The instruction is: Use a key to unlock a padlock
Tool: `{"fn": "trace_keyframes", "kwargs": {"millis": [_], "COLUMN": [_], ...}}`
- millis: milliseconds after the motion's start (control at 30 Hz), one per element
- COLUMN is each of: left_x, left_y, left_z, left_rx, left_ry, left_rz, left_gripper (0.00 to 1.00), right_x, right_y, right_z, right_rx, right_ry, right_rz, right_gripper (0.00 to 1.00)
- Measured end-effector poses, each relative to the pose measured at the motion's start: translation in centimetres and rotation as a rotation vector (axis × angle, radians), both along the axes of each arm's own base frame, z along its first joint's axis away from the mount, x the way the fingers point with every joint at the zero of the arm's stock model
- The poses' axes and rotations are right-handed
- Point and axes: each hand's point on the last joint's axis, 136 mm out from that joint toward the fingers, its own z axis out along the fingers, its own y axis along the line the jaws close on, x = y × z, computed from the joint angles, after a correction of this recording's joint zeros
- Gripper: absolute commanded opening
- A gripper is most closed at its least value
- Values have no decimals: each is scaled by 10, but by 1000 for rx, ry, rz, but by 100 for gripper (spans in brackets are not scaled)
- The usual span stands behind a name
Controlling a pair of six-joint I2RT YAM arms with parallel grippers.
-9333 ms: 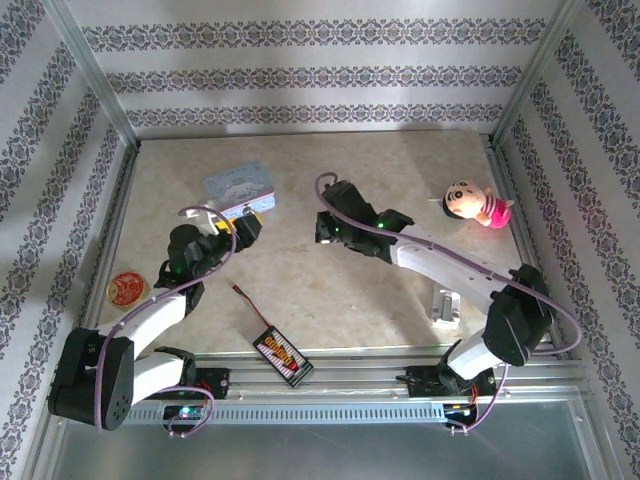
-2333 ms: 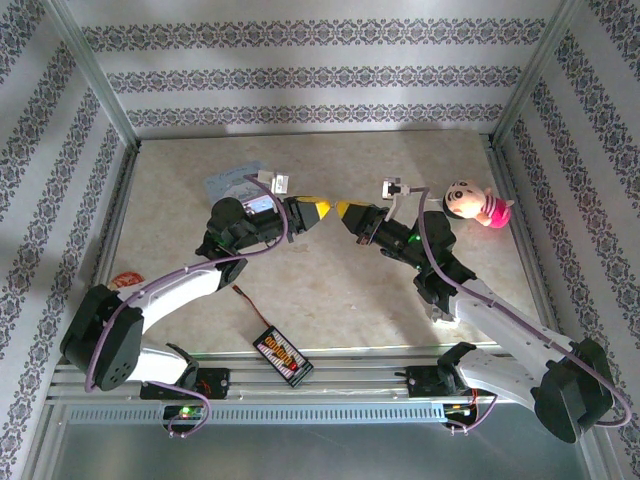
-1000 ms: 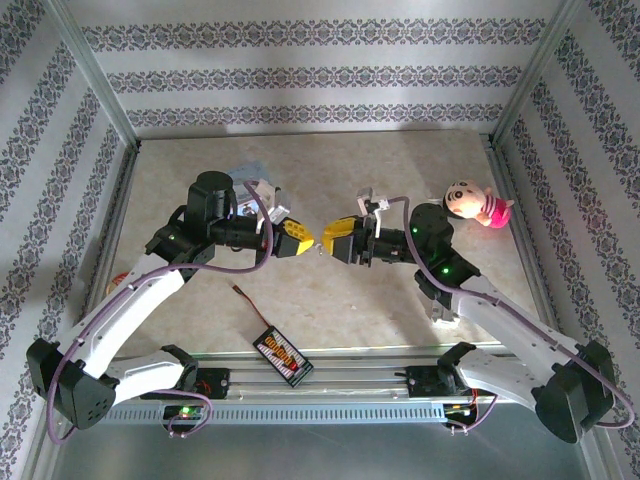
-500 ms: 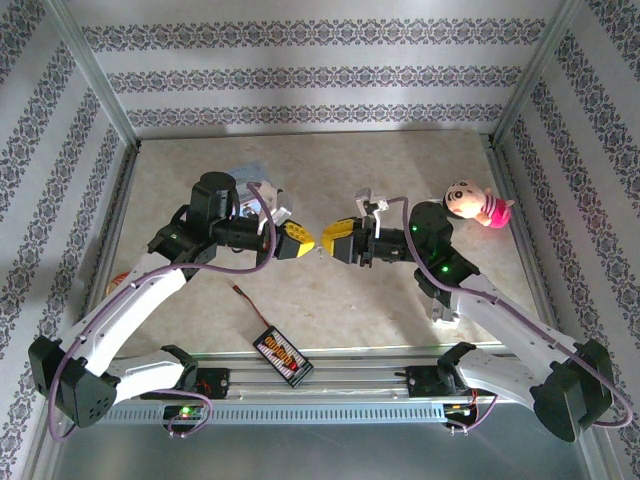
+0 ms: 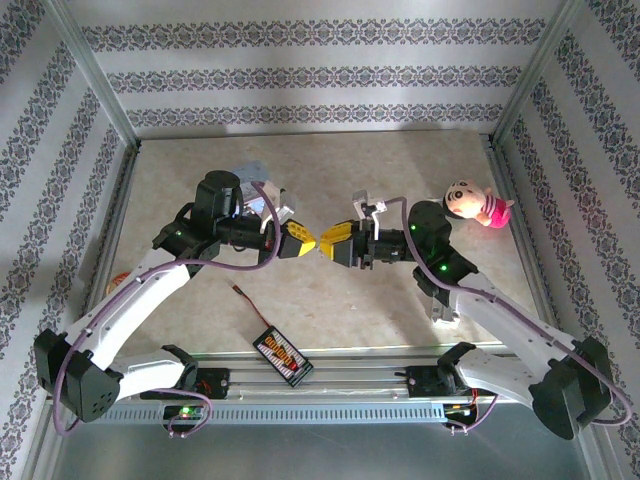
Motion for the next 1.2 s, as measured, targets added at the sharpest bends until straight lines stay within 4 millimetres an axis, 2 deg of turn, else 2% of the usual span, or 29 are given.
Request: {"fn": "trace_keyframes", "kwargs": {"millis": [233,800,1100,1200], "left_x": [2,8,8,9], "left_y": [1,4,4,4], "left_z": [0,5,5,4], "left_rx": [-1,-23,-24,-23], "left_ry": [-1,19,21,27], "left_rz": [6,29,32,38], "left_gripper": [0,0,0,0], "right_x": [2,1,3,2], "right_y": [4,4,6,7], "right_z": [-3,-3,-3,-3], "right_rx": [-8,-7,-7,-6], "right_ry": [16,16,15,16], "right_rz": [22,27,34,40], "right_gripper": [26,26,15,14]}}
